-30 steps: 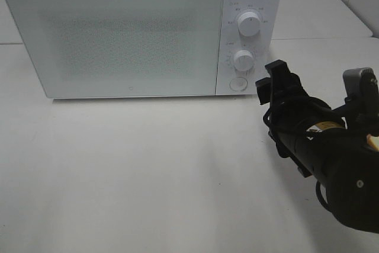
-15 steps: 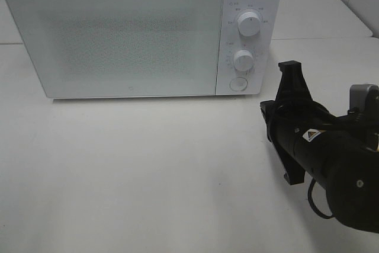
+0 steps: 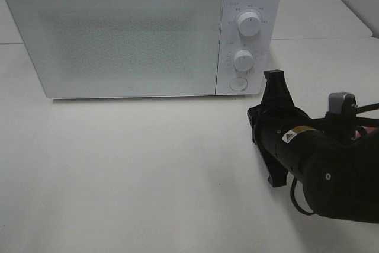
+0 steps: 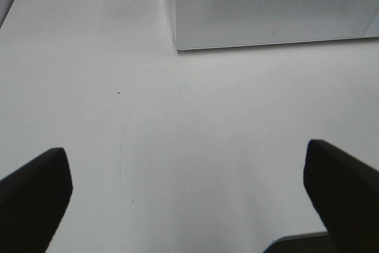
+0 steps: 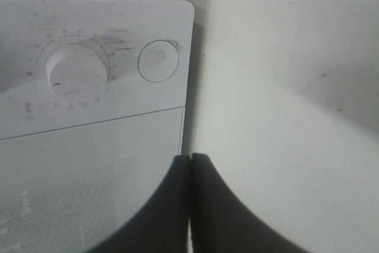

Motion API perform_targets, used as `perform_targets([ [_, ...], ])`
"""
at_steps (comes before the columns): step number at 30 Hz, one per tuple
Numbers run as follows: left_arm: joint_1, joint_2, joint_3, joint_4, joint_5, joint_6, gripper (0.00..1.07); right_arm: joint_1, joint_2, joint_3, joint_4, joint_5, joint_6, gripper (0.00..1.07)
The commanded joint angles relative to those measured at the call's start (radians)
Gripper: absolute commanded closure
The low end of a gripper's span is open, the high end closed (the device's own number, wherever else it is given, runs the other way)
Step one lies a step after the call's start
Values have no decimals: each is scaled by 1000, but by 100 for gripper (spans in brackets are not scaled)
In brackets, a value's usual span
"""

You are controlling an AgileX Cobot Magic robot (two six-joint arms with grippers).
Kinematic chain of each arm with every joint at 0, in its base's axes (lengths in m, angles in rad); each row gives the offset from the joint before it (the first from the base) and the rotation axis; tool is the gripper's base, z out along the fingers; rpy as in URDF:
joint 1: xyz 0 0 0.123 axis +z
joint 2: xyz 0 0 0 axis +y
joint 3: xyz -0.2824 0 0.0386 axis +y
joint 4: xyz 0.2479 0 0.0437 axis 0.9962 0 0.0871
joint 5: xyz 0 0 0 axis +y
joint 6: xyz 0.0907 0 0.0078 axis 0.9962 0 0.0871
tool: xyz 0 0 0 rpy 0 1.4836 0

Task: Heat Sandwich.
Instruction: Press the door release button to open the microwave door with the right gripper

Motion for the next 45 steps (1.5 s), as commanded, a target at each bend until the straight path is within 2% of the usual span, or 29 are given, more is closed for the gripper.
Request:
perform_targets([
  [1,3,-20,2,-7,-7,-5,7,-52,18,-35,-83,31,53,107],
  [6,3,-20,2,-7,-7,-5,7,-88,18,-64,-109,74,53,107],
  [11,3,-20,2,-7,-7,-5,7,-161,19,-105,-145,110,52,107],
  [15,3,-20,2,-7,-7,-5,7,-194,71,-149,-180,125,102,107],
  [33,3,-20,2,-7,-7,-5,7,-194,253,-313,-203,45,173,107],
  [45,3,-20,2,-7,-7,-5,7,-211,314,-375,-200,35,192,107],
])
